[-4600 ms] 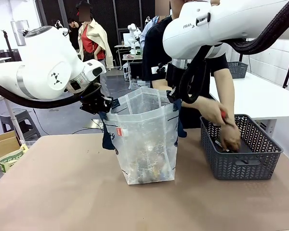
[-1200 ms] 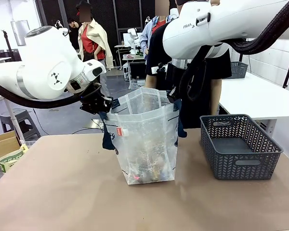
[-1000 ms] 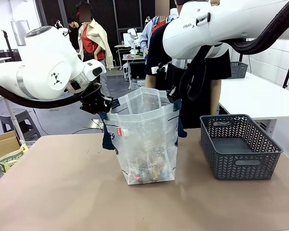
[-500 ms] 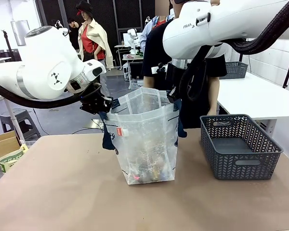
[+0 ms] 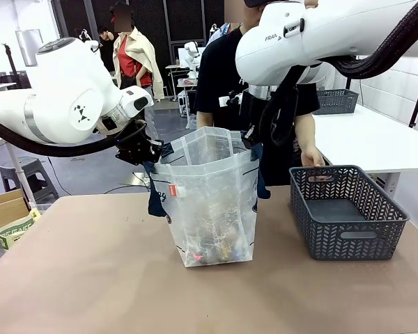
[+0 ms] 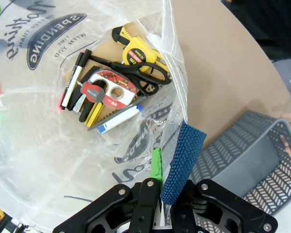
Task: Transfer purchased items from the store into the shopping bag.
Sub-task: Move the Reusable shopping bag to the right side of the table.
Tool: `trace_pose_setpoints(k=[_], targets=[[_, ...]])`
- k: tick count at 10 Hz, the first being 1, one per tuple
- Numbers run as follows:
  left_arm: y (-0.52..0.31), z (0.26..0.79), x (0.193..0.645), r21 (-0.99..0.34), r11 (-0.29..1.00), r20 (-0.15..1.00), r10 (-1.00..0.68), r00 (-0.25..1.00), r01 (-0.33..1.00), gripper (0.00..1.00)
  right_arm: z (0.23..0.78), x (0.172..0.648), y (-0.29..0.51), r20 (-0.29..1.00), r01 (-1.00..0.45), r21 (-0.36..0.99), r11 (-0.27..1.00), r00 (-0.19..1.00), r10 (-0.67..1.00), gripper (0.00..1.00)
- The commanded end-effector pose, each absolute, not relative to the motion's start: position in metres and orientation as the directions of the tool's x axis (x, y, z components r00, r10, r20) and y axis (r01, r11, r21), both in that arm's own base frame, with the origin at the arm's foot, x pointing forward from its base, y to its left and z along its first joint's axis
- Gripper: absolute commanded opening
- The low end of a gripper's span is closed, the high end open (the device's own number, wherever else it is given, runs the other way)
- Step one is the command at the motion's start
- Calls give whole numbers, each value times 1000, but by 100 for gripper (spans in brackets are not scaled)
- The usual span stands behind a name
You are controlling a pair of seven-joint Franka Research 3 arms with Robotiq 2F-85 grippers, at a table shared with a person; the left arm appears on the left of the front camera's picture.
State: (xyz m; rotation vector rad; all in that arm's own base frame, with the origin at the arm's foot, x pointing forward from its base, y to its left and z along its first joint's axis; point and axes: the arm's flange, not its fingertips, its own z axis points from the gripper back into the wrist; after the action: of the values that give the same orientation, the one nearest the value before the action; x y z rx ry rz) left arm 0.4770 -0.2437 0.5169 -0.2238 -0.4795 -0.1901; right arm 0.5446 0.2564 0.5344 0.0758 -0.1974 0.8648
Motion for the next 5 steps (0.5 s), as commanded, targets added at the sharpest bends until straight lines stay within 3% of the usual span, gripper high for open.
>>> trace_pose_setpoints(k=[1,5], targets=[[-244,517,477,-171,959,476,-123,871,228,0,536,545,256,207,-761,-17,648,631,747,0],[-244,517,477,-171,959,476,-123,871,228,0,536,545,256,207,-761,-17,648,631,747,0]])
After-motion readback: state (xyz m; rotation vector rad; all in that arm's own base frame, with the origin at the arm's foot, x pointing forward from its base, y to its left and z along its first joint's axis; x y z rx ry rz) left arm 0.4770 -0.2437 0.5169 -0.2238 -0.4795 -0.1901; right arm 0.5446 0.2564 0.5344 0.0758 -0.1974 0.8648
